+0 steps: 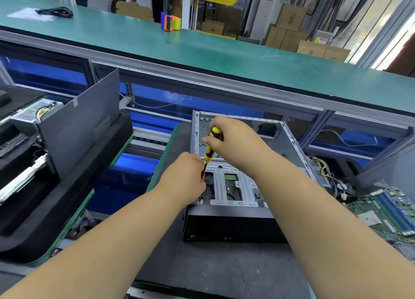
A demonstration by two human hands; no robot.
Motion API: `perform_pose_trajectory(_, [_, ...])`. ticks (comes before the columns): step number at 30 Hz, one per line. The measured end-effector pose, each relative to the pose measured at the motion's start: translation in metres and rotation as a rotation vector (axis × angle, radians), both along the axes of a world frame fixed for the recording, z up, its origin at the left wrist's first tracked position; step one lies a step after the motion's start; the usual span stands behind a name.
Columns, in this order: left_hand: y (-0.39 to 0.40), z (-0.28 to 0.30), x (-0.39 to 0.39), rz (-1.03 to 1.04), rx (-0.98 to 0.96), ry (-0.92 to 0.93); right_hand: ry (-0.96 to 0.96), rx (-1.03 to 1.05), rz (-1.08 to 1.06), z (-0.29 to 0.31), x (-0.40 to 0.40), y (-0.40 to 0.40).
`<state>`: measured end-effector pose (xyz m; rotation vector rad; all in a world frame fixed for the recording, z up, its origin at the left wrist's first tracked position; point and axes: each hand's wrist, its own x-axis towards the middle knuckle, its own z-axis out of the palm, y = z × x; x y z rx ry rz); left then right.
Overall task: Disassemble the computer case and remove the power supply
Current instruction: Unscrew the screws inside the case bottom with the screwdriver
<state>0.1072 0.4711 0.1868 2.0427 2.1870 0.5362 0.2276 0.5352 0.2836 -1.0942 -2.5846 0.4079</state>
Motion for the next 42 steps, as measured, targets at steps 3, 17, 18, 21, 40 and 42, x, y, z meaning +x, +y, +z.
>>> perform_pose_trajectory(3, [0.0,-0.004,-0.001,-0.001,0.011,0.012,-0.011,-0.009,-0.015,-0.002,-0.001,-0.002])
perform_pose_trajectory(17, [0.0,-0.011,-0.003,-0.022,0.062,0.001,-0.001,-0.004,-0.02,0.002,-0.005,-0.007])
perform_pose_trajectory(18, [0.0,-0.011,-0.003,-0.023,0.074,0.002,0.005,-0.017,-0.02,0.003,-0.005,-0.007])
perform_pose_trajectory(21, [0.0,-0.014,-0.004,-0.024,0.087,0.011,-0.041,0.003,-0.013,0.005,-0.004,-0.007])
perform_pose_trajectory(40, [0.003,-0.014,-0.002,-0.029,0.075,0.079,-0.006,0.022,-0.05,0.001,0.0,-0.008])
perform_pose_trajectory(42, [0.003,-0.014,-0.003,-0.035,0.074,0.075,-0.018,0.026,-0.044,0.002,0.0,-0.008])
